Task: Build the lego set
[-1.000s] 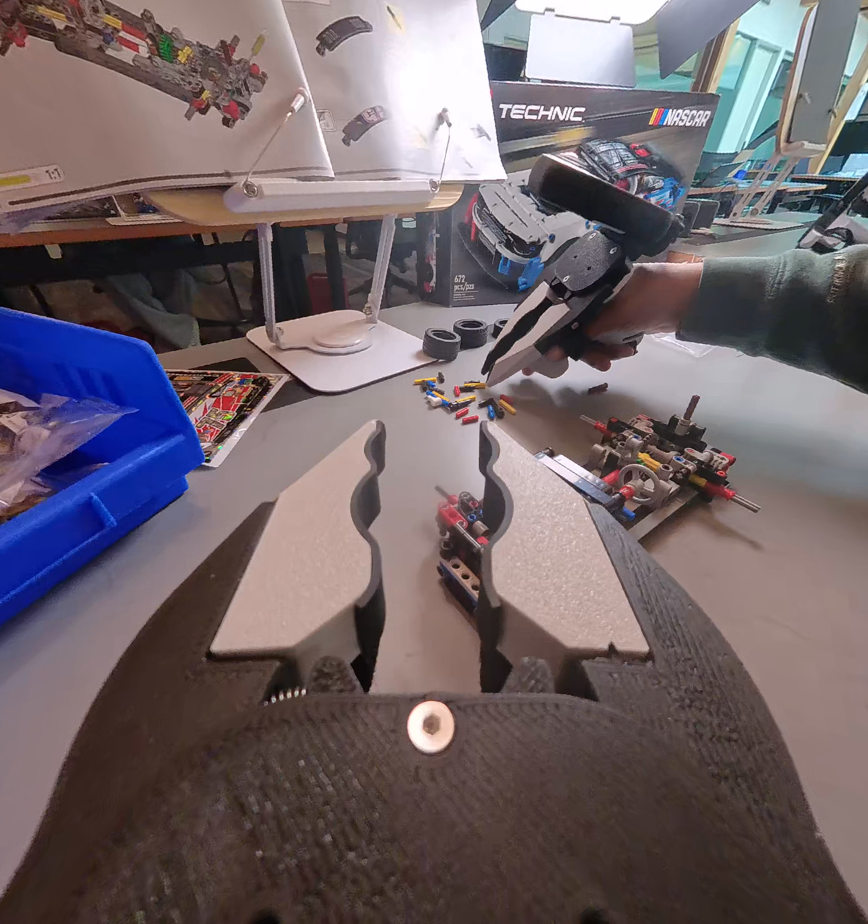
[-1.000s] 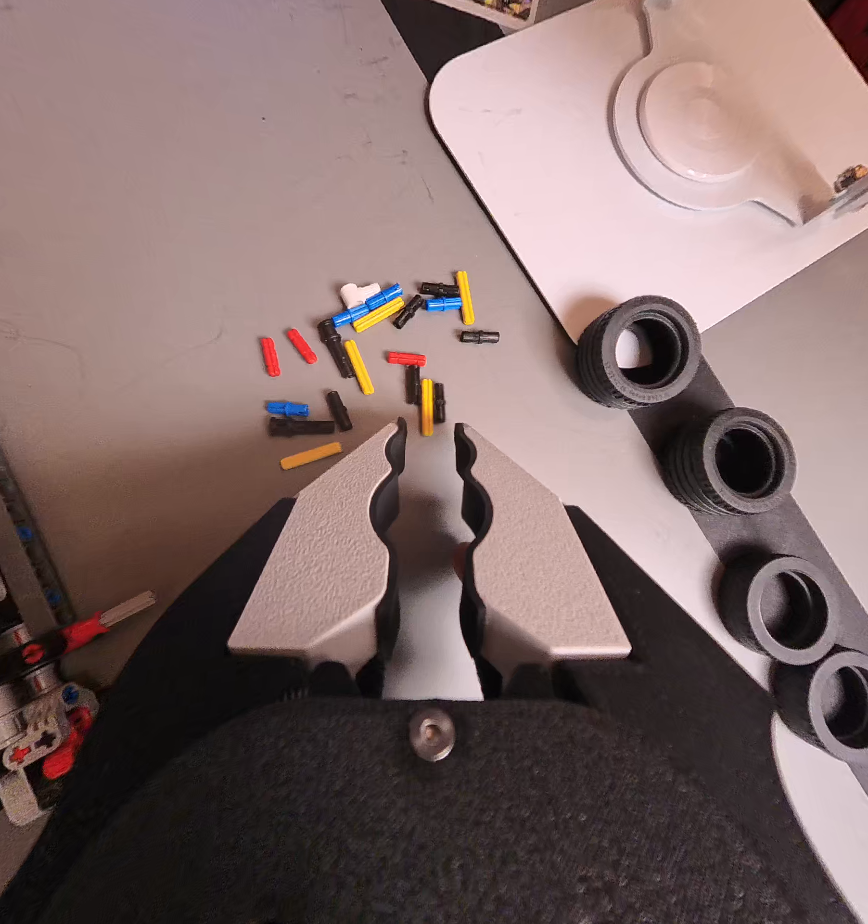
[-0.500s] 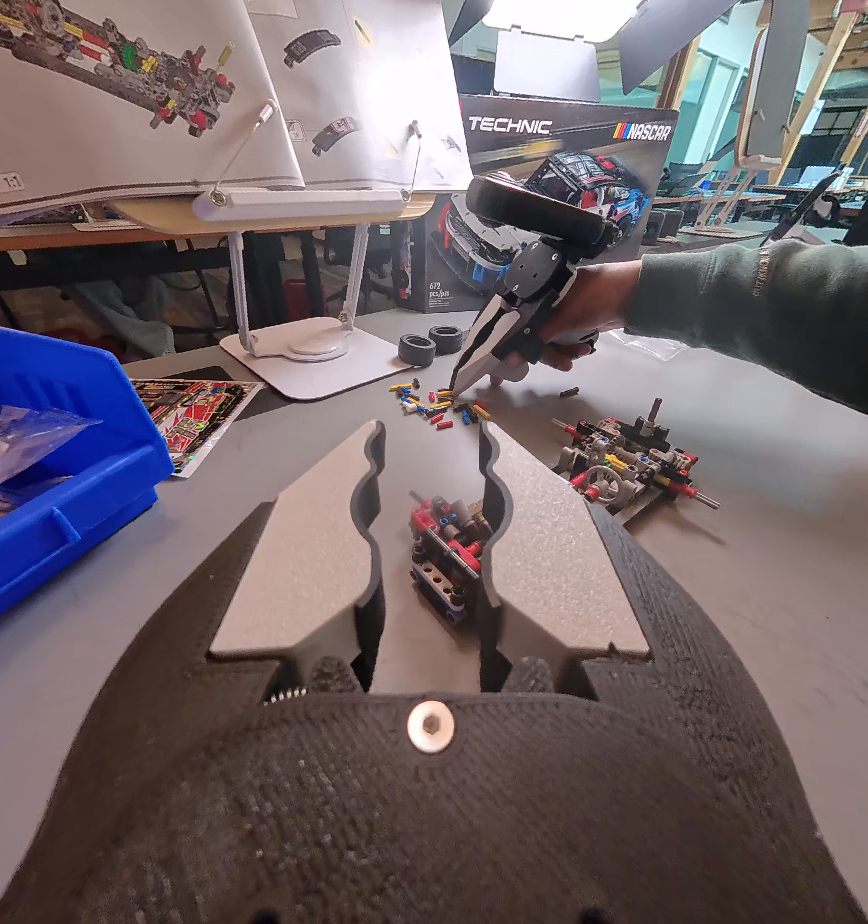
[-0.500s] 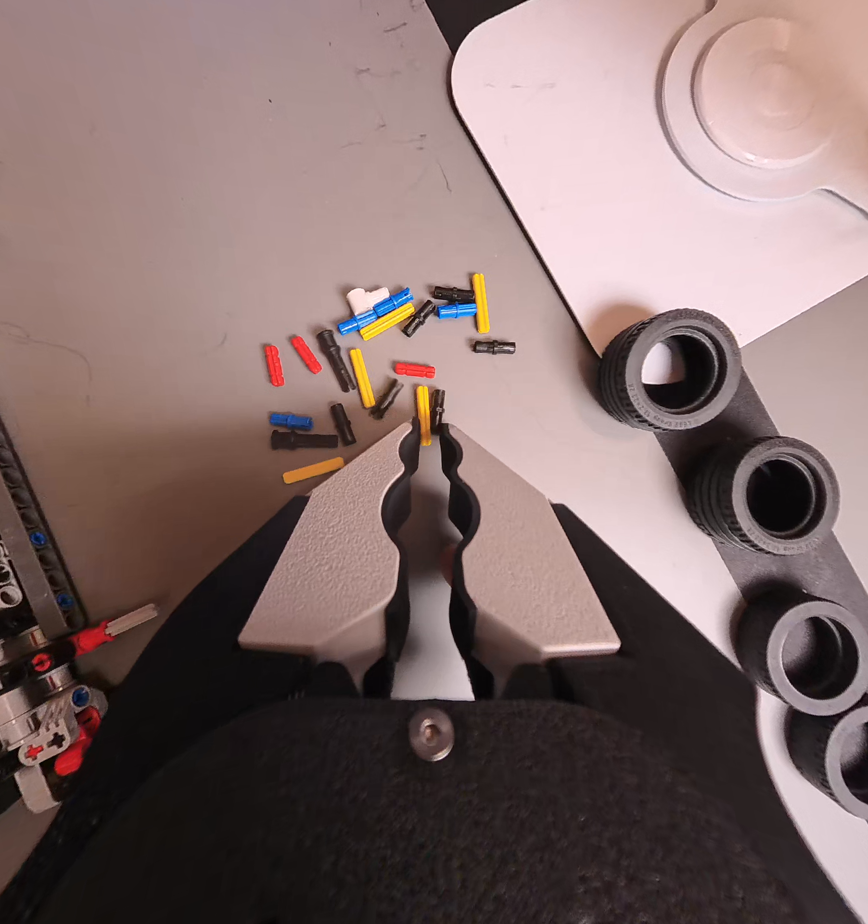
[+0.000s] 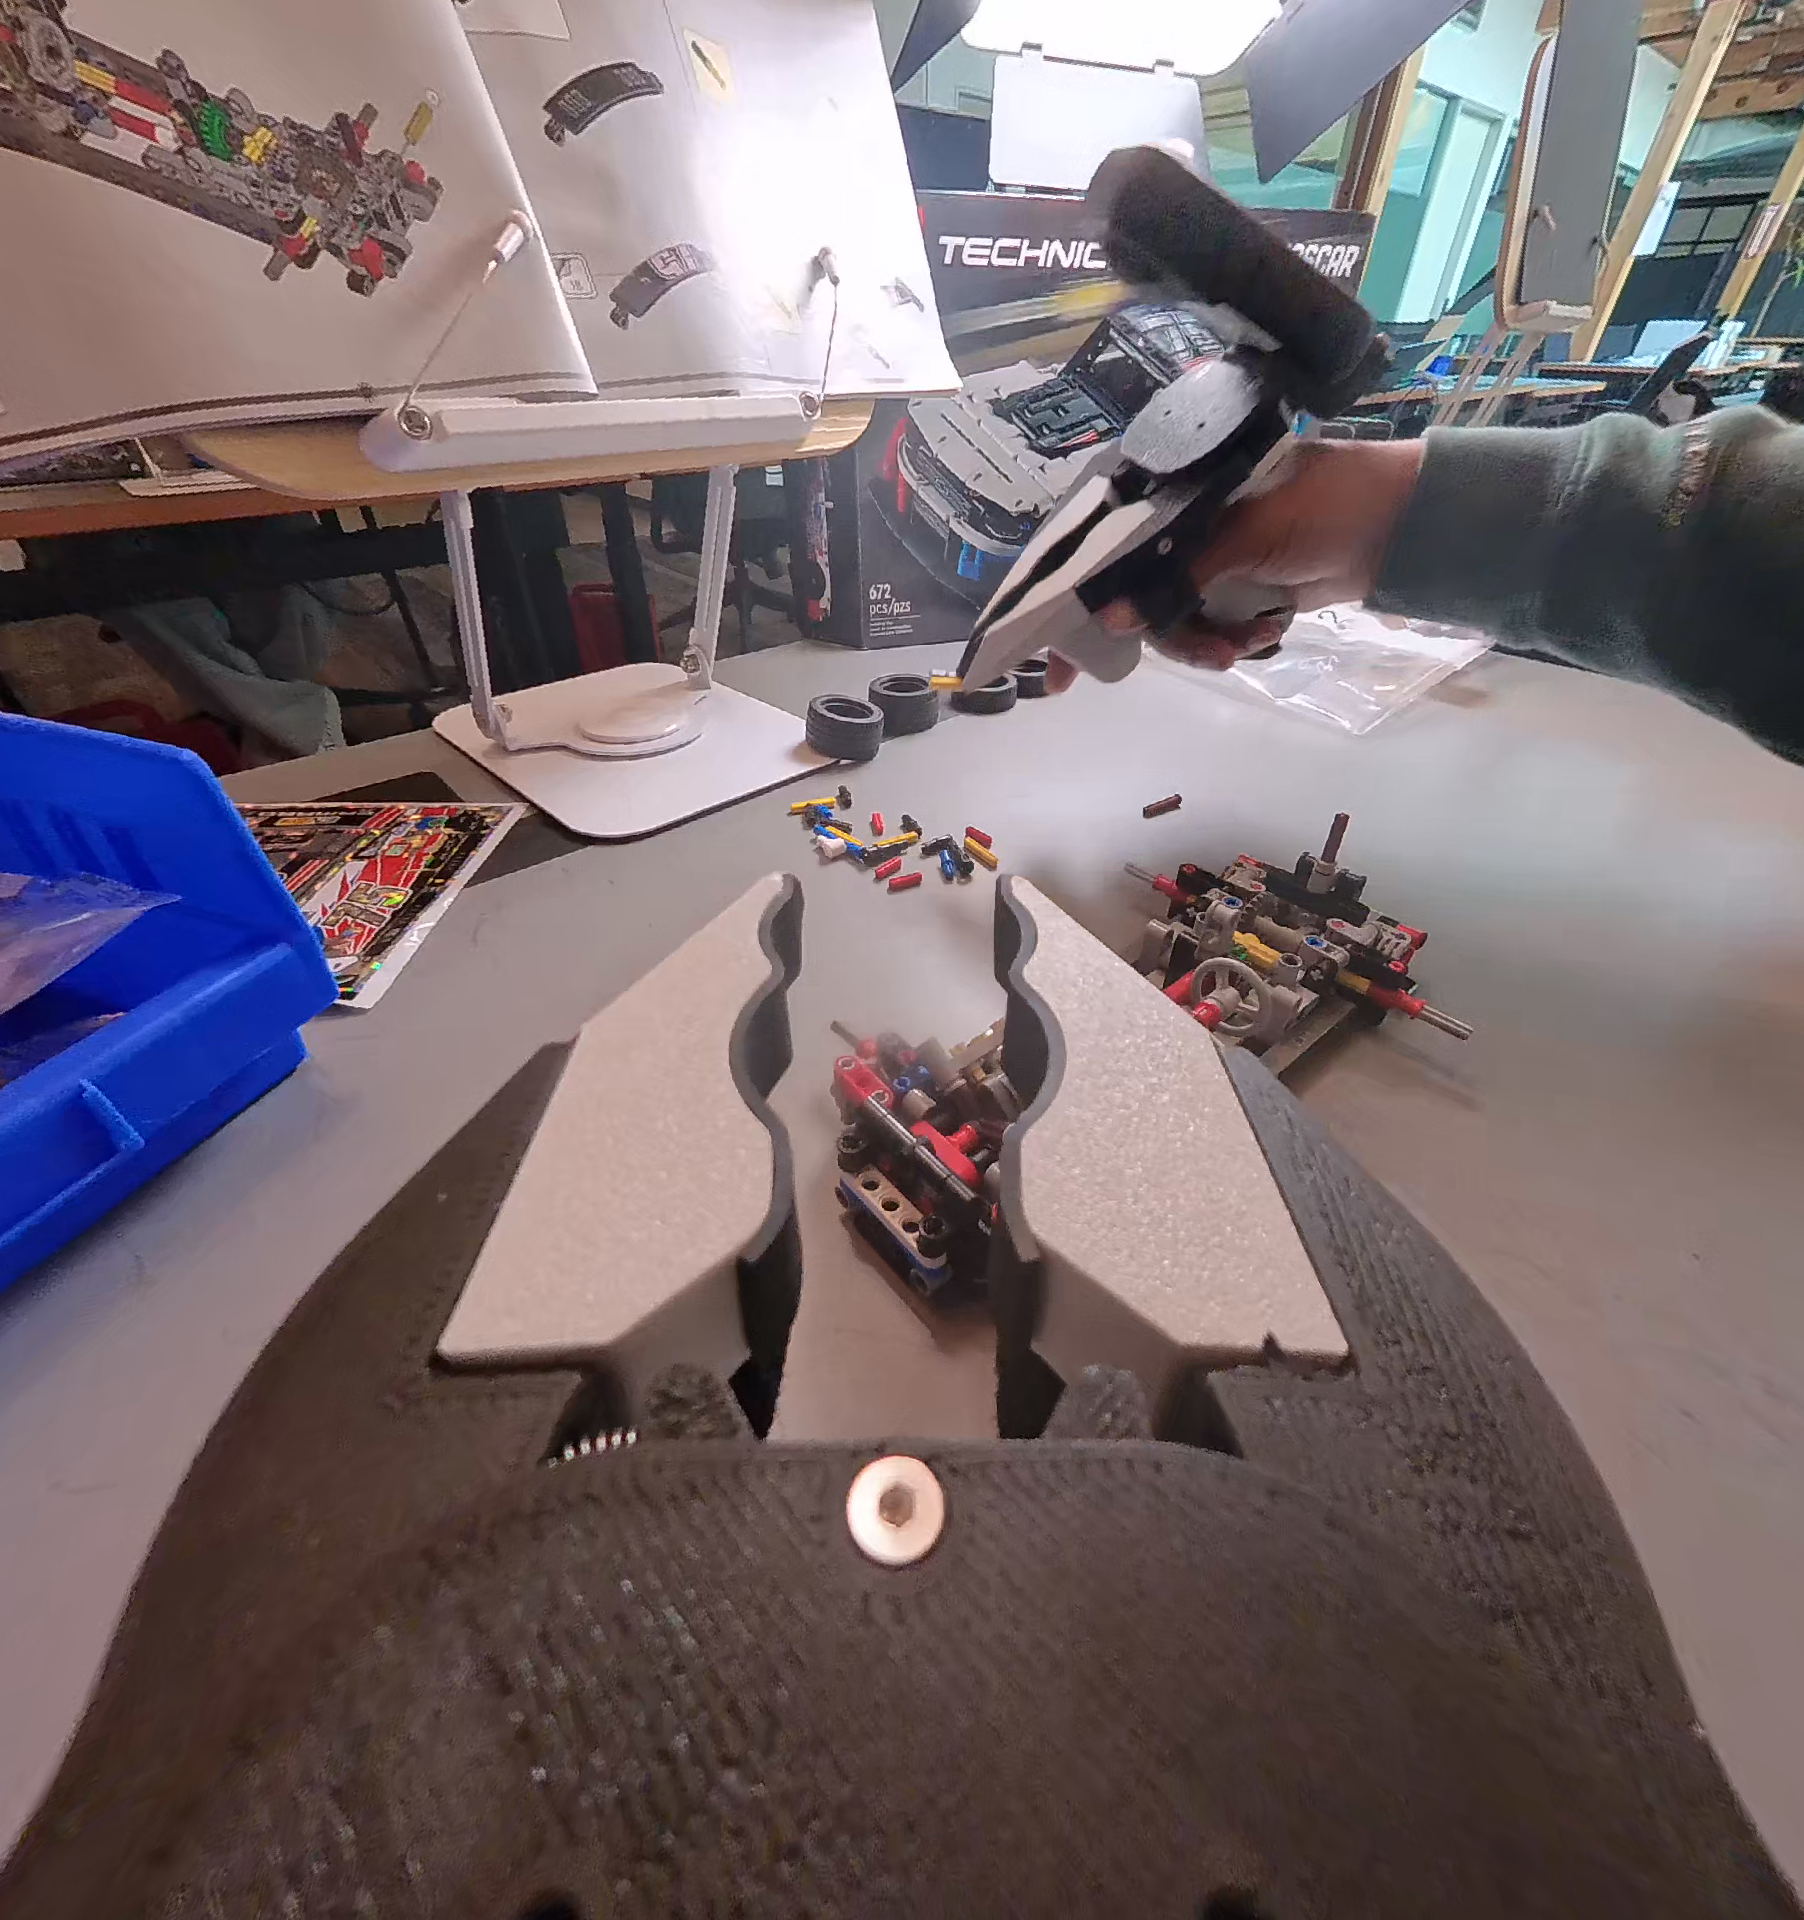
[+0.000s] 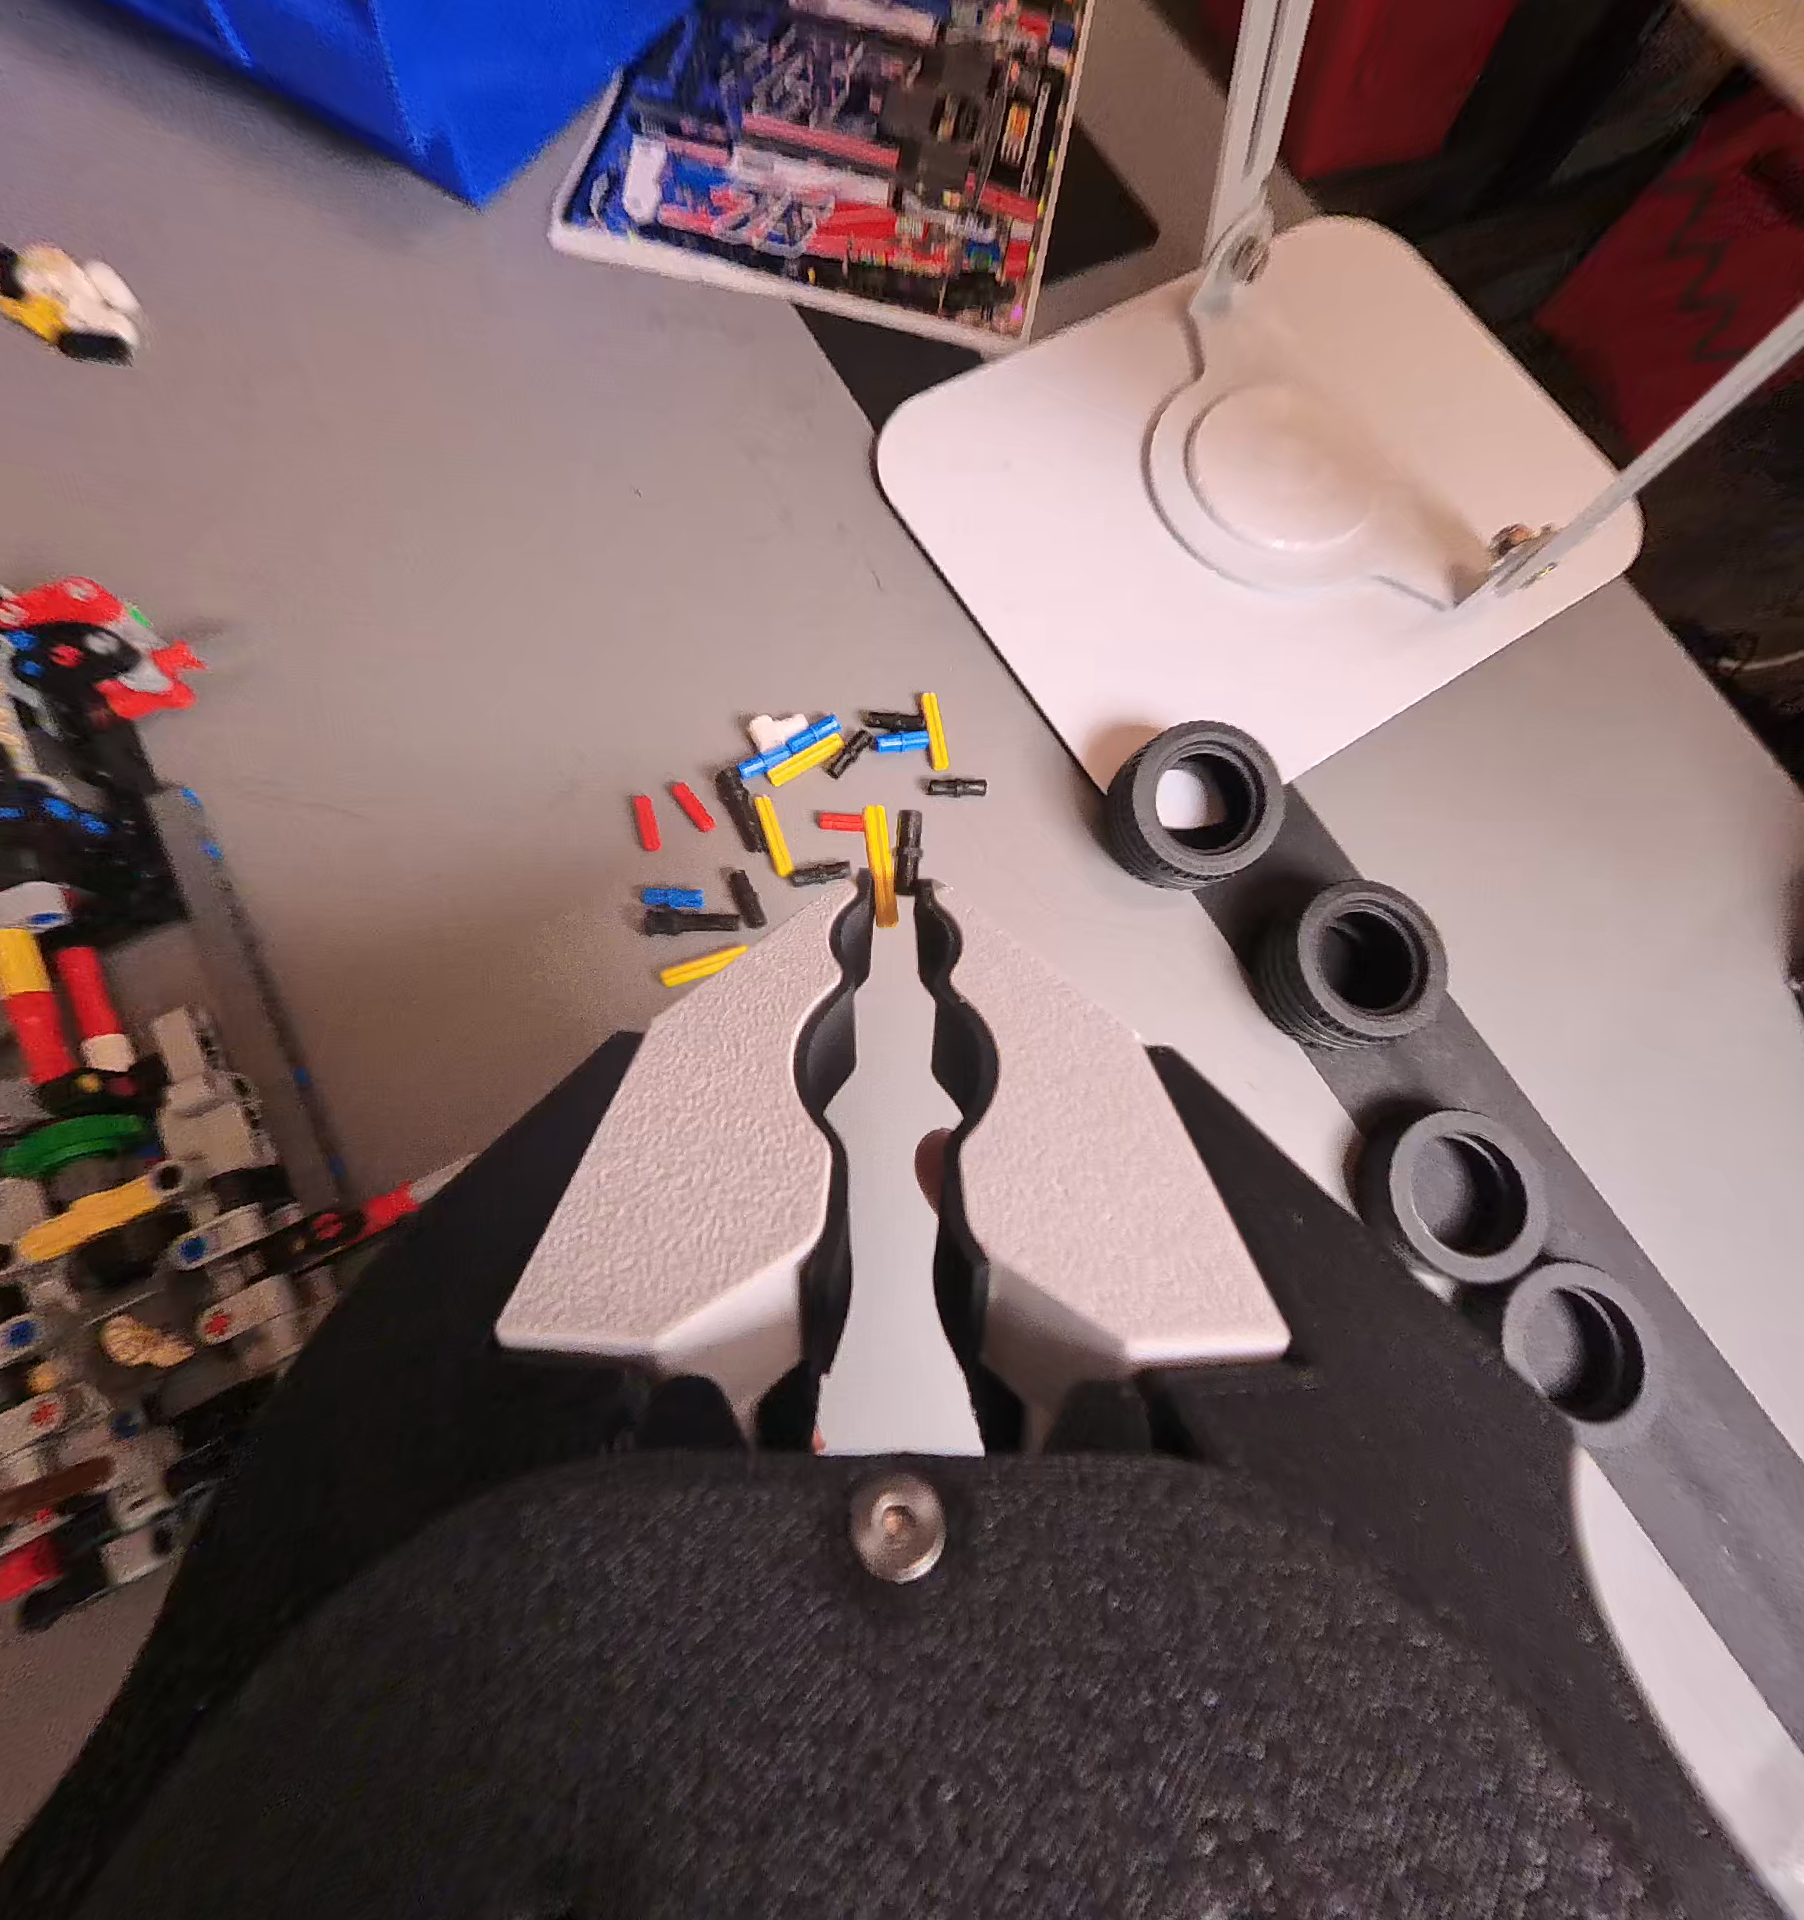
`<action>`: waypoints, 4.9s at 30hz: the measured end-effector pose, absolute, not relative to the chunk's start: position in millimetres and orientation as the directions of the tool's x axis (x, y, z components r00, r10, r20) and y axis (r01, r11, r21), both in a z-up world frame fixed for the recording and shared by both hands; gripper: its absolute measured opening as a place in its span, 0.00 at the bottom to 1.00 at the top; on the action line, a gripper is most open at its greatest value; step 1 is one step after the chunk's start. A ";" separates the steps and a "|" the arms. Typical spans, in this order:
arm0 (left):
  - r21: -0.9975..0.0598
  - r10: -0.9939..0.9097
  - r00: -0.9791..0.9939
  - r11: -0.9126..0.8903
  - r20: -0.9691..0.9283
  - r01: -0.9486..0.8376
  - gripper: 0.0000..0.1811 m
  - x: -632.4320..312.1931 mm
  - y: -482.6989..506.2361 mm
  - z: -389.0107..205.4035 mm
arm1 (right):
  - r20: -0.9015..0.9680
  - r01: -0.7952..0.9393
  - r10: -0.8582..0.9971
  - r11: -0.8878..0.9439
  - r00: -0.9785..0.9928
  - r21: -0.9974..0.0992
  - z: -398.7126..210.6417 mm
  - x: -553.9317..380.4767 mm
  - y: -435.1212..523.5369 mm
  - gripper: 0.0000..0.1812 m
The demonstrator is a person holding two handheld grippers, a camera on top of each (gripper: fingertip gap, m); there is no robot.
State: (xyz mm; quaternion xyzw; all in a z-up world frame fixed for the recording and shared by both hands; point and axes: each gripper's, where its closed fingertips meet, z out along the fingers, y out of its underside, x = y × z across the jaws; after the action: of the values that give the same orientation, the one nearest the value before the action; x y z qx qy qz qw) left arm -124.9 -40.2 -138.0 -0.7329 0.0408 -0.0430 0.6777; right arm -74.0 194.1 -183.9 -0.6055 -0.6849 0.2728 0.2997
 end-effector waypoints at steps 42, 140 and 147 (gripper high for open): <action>-0.794 -0.283 0.883 -0.393 -0.375 -0.463 0.33 -123.6 -30.5 -222.8 | 0.218 0.702 0.974 0.200 -0.065 -0.684 -234.4 61.2 104.8 0.03; -0.832 -0.656 0.727 -0.275 -0.203 -0.481 0.21 -5.7 -66.2 -222.6 | 0.099 0.692 0.992 0.128 -0.083 -0.711 -242.5 63.6 -50.6 0.30; -0.785 -0.669 0.711 -0.315 -0.215 -0.534 0.18 -13.1 -70.6 -234.2 | 0.182 0.626 0.964 0.264 -0.193 -0.734 -212.6 82.1 2.3 0.17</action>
State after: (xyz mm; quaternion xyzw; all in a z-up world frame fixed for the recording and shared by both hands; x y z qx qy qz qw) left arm -13.1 -70.6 -234.2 -0.8073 0.3725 -0.0752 0.4515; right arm 82.1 2.3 -212.6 -0.5472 -0.7266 0.2619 0.3226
